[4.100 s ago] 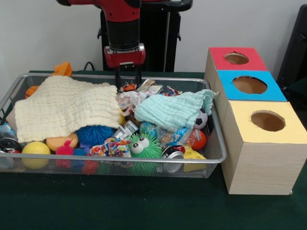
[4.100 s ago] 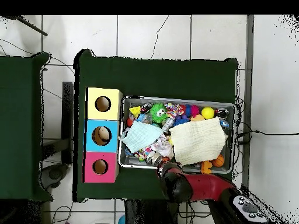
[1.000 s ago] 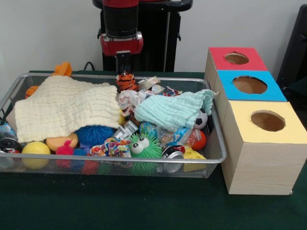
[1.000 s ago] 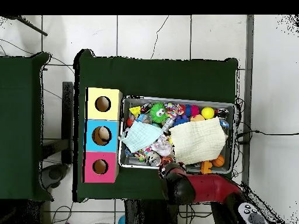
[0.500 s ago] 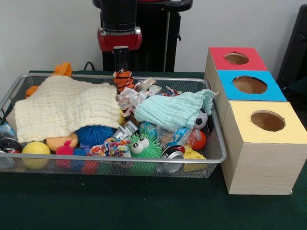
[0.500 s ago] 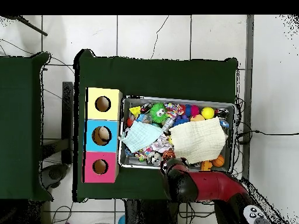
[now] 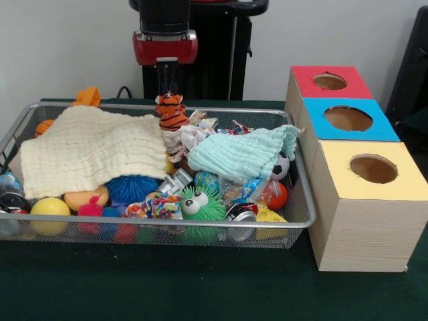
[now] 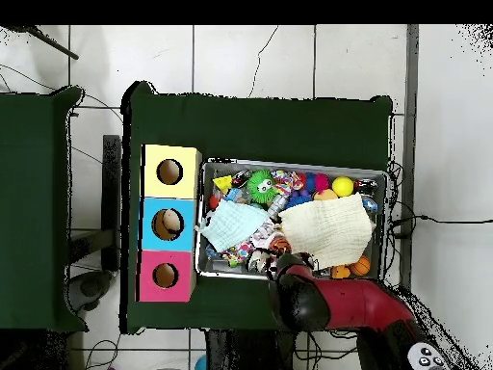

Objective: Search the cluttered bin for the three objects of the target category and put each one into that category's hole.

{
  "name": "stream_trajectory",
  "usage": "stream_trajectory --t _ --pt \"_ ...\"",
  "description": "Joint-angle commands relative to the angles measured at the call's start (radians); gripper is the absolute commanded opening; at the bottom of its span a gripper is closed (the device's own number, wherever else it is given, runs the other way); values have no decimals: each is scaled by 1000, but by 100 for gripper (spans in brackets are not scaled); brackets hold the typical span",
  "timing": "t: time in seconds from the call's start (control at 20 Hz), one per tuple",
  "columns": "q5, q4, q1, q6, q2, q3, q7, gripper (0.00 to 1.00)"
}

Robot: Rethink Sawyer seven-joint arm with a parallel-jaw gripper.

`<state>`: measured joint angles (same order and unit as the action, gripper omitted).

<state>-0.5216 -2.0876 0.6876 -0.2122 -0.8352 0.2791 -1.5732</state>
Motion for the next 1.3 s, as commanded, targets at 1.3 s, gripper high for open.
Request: stream_trajectory --t 1.3 --pt "11 -127 35 -40 -226 162 -34 0"
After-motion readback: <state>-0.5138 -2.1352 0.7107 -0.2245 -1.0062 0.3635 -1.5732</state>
